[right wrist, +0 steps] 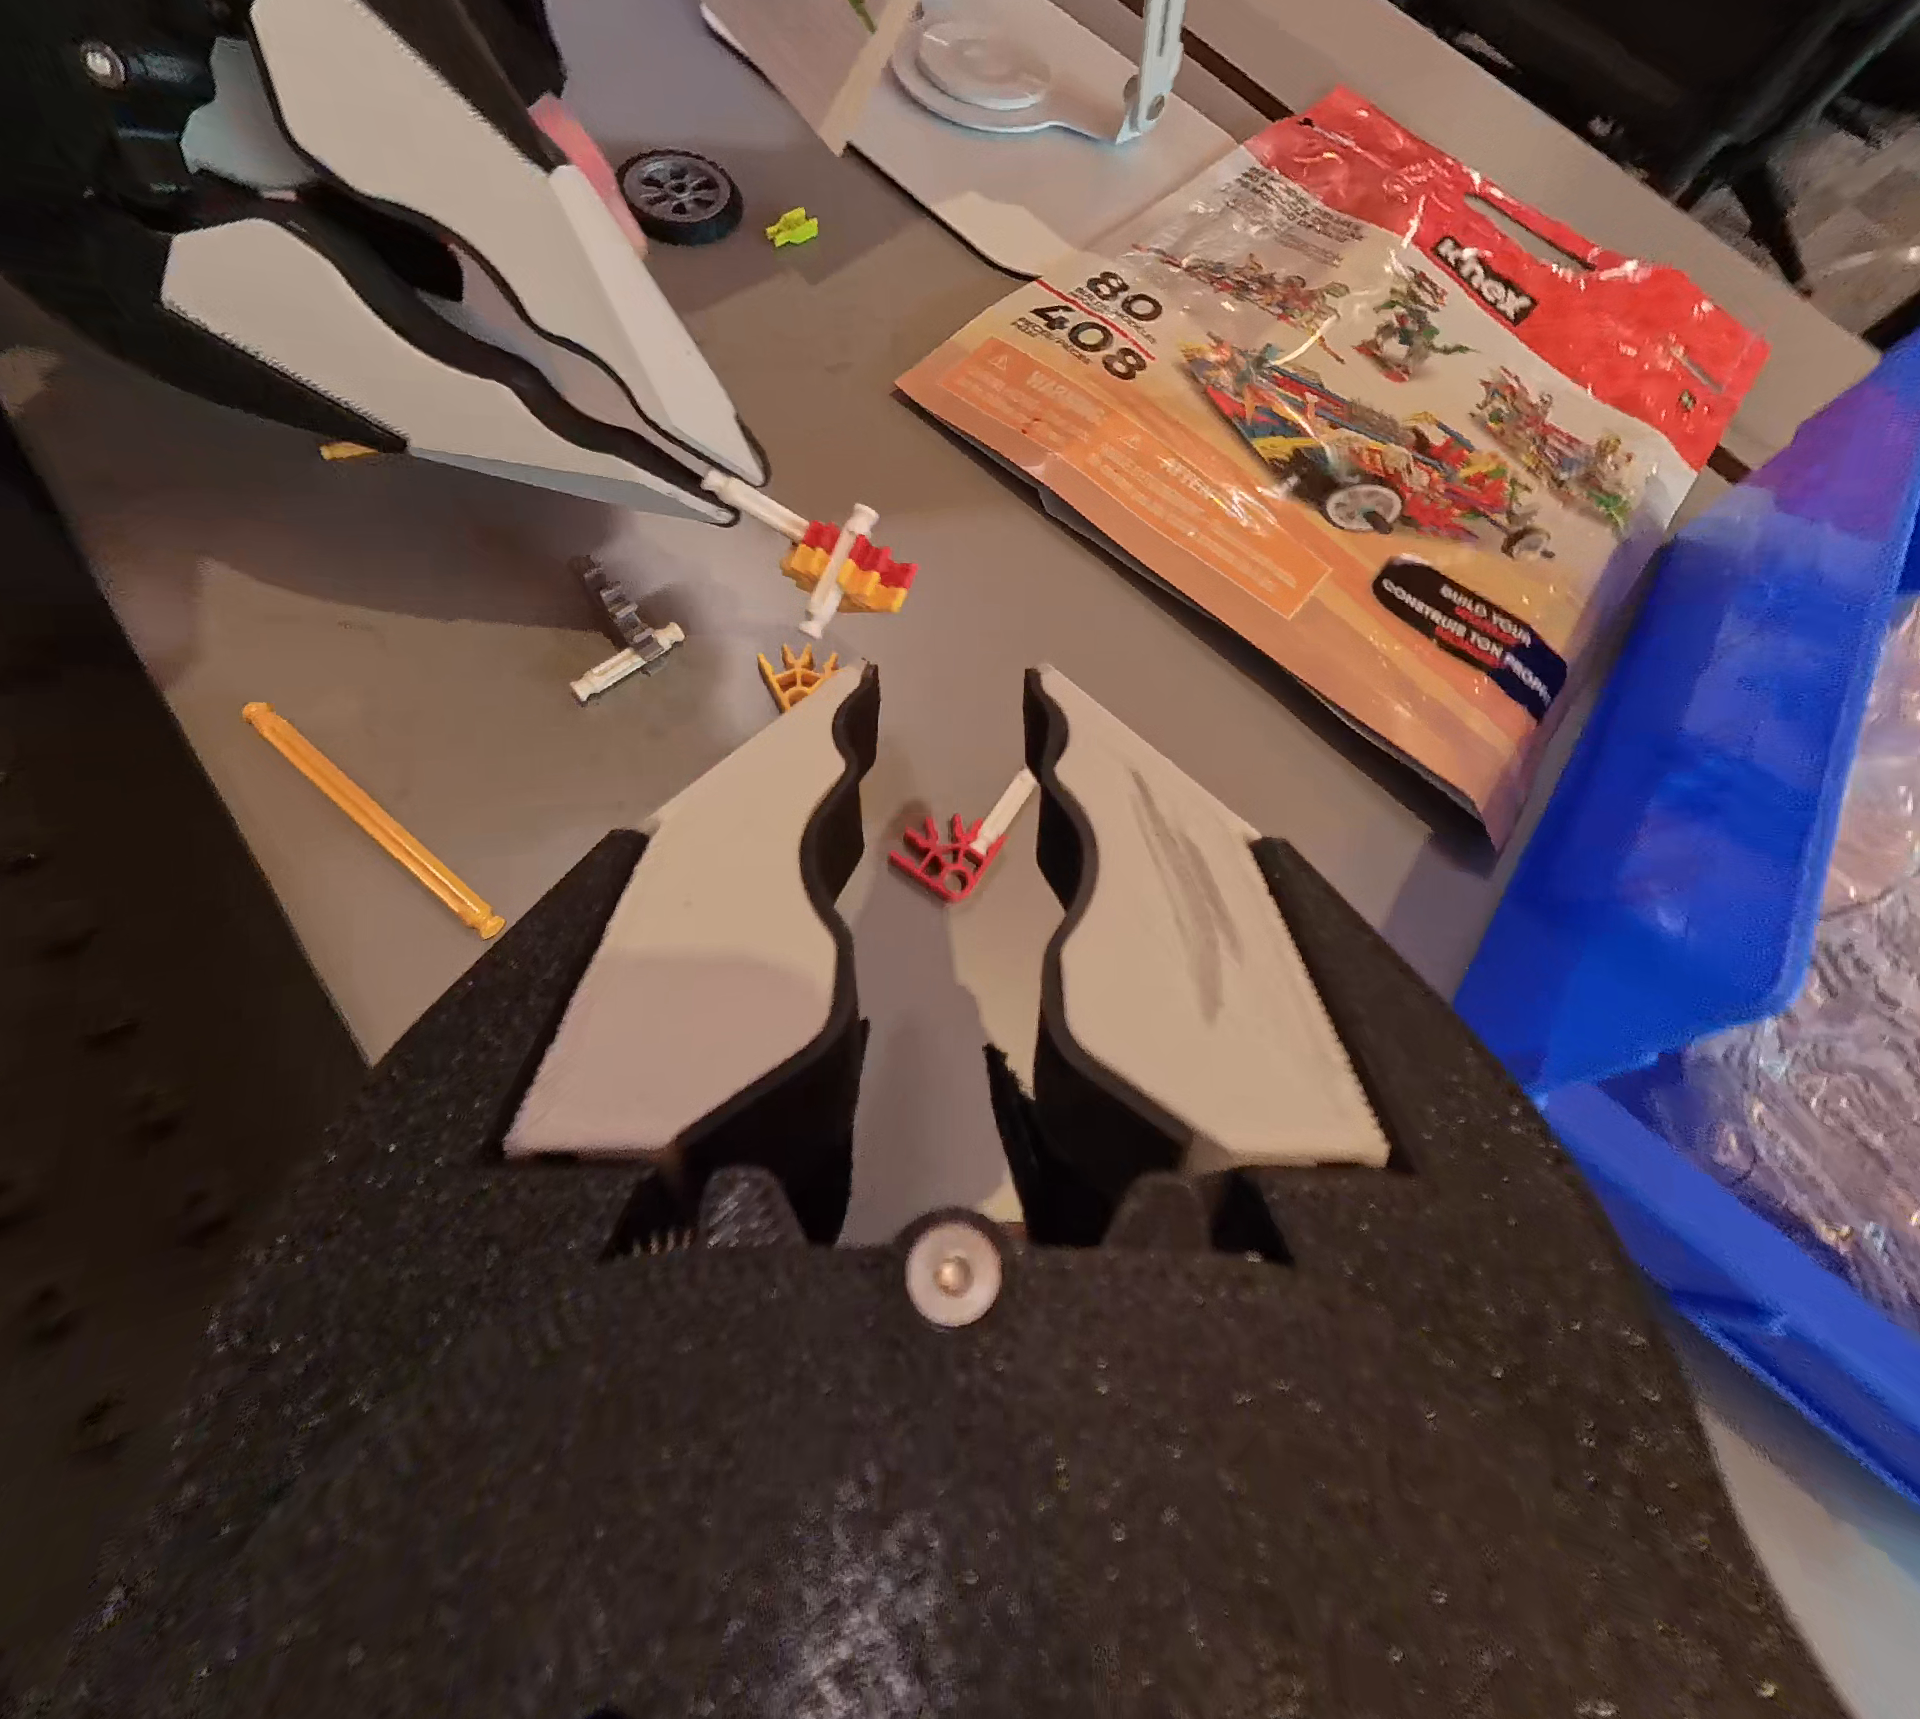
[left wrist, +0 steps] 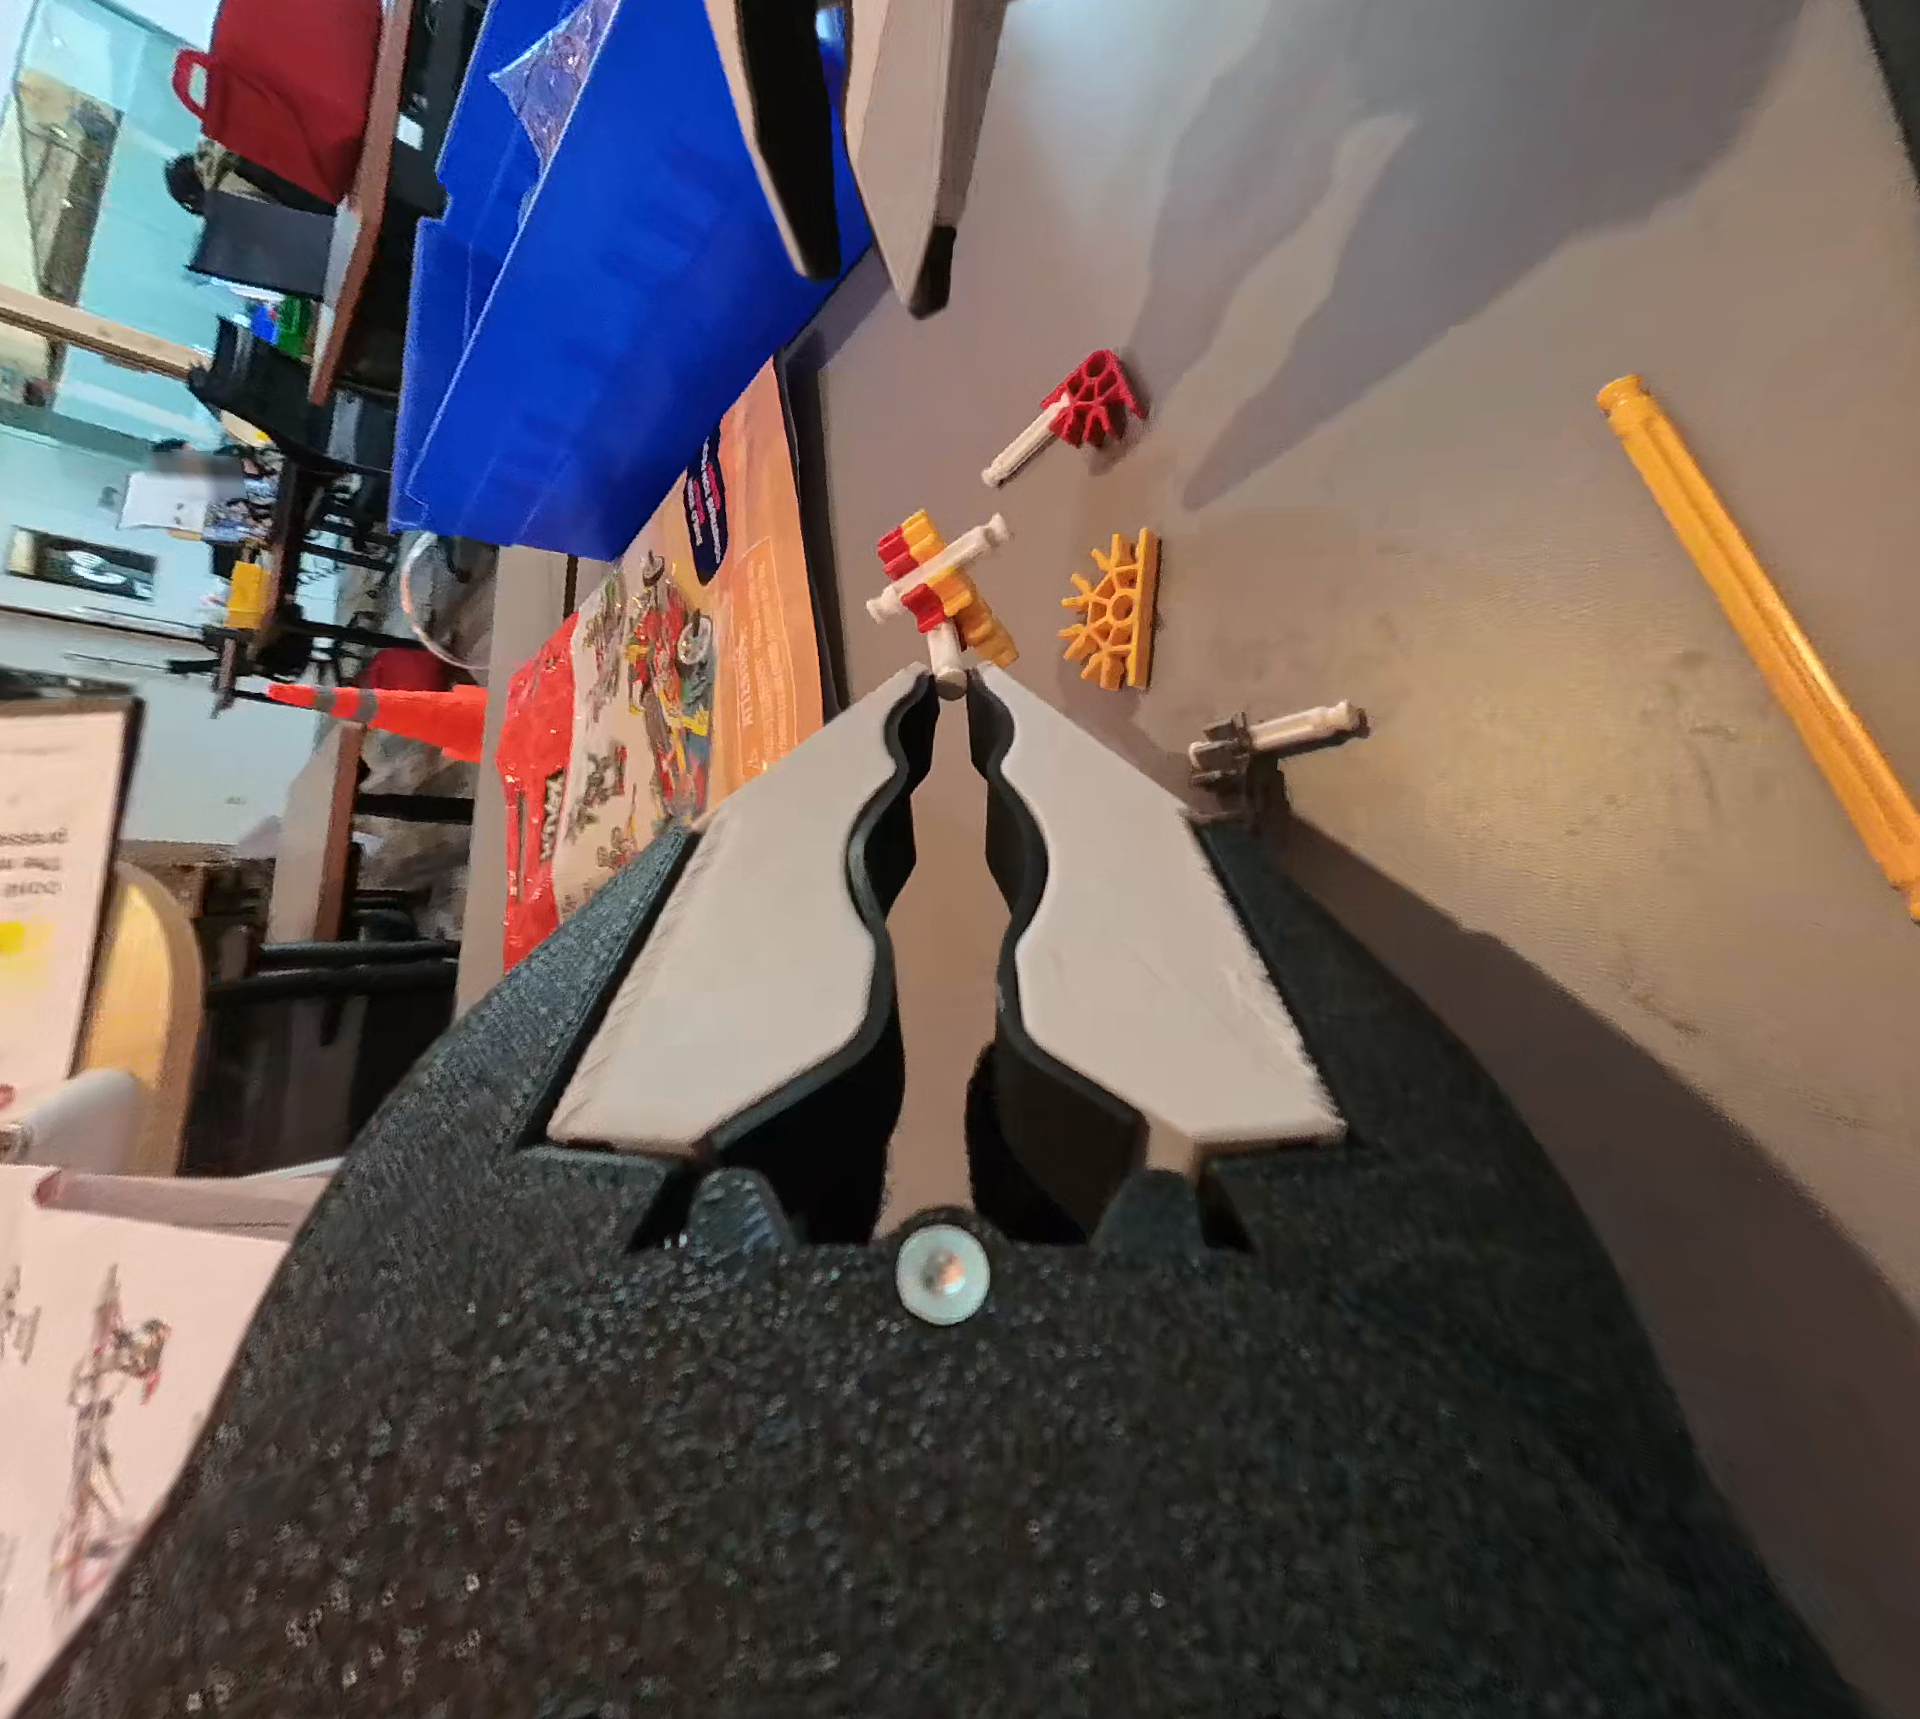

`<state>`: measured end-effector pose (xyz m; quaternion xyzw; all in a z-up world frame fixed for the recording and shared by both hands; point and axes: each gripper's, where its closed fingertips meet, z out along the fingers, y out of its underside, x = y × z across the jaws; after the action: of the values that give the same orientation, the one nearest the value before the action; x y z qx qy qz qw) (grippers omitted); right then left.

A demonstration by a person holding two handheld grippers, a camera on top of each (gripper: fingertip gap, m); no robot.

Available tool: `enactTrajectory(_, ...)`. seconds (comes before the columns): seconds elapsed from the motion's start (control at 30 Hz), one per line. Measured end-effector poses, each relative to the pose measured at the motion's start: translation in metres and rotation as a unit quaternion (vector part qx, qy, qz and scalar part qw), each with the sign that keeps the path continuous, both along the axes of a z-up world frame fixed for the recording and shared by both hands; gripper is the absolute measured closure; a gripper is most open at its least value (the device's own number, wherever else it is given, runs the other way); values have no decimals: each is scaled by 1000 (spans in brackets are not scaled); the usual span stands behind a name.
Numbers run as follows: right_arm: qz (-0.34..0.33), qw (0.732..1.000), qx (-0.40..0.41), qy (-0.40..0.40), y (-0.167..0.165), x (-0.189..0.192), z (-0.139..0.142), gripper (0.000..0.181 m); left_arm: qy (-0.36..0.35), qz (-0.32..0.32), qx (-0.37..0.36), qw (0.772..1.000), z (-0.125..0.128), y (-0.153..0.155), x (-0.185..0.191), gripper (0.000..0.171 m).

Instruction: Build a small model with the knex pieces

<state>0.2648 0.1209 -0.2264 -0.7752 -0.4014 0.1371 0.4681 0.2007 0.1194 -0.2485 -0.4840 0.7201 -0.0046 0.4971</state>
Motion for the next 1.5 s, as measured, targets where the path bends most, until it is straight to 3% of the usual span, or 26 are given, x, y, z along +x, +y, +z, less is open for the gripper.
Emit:
enactTrajectory(0.23,79,996,8,-45,-11,-30,-10,152,-14,-45,3,999,13,-20,7,167)
enactTrajectory(0.4,104,993,-4,-56,-13,-38,-14,148,-12,-65,-11,998,14,-27,7,167)
enactTrajectory(0.5,111,992,-13,-58,-15,-41,-18,154,-15,-67,-6,998,14,-28,7,167)
enactTrajectory(0.8,75,997,-35,0,-16,-36,-17,156,-37,-56,-14,998,16,-22,8,165)
enactTrajectory(1.0,46,996,-70,27,-21,-25,-29,156,-55,-26,-55,997,20,-9,-2,137)
enactTrajectory(1.1,55,991,-110,52,-32,-26,-36,156,-62,-20,-75,995,18,-7,-5,133)
enactTrajectory(1.27,49,985,-167,1,-44,-18,-68,155,-84,-27,-104,991,21,-11,-2,135)
enactTrajectory(1.5,36,985,-166,-22,-43,-12,-70,150,-87,-37,-104,990,22,-16,1,135)
